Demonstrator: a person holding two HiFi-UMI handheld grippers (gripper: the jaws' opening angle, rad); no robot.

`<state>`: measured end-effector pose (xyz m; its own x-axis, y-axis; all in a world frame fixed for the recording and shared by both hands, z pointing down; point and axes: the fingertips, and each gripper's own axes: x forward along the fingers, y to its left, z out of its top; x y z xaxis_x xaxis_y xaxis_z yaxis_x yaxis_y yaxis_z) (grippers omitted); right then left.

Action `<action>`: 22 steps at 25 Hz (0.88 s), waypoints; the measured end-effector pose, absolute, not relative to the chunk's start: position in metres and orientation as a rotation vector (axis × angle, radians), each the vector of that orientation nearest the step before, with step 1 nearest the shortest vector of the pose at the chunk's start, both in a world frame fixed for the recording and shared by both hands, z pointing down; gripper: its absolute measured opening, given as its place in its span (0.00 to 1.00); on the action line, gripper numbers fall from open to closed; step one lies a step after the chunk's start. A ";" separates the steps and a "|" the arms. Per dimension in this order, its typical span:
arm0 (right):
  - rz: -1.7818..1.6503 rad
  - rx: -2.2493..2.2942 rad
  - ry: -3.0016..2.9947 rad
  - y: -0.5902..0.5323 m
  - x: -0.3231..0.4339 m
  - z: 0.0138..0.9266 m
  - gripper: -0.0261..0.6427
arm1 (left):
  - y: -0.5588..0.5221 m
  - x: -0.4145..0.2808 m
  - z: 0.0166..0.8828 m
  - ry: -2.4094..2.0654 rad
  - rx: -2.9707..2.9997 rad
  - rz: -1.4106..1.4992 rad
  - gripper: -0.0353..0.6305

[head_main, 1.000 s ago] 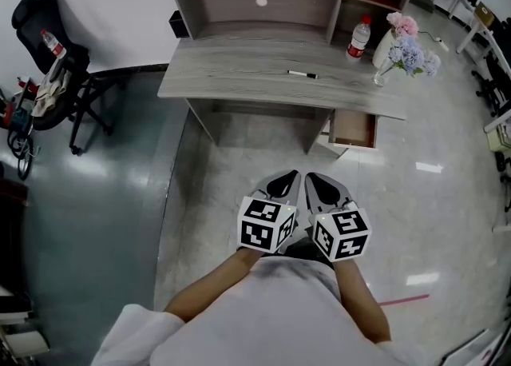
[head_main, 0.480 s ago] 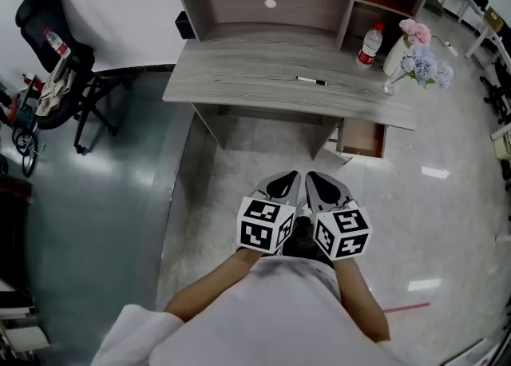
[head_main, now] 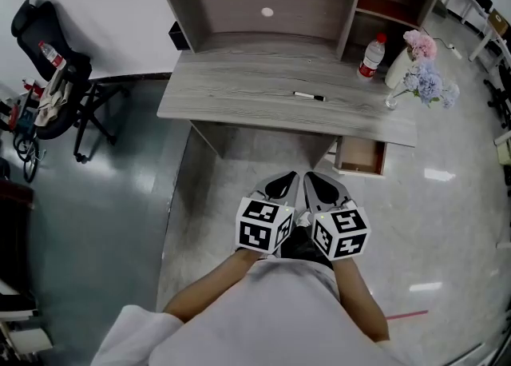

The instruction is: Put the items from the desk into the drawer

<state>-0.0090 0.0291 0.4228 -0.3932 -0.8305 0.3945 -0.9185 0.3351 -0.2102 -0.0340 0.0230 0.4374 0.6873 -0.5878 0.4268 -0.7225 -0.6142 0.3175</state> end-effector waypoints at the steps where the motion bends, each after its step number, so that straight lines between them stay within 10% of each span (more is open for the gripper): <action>1: 0.598 1.586 -2.381 0.024 -0.005 0.423 0.04 | 0.017 -0.031 0.438 -1.013 2.427 0.392 0.06; 22: 0.665 1.535 -2.399 -0.074 0.089 0.431 0.04 | -0.086 0.066 0.437 -1.043 2.410 0.499 0.06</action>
<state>0.0893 -0.0742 0.4314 -0.4321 -0.8017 0.4130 -0.8999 0.3534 -0.2555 0.0656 -0.0858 0.4369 0.6461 -0.5813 0.4947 -0.7500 -0.6039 0.2699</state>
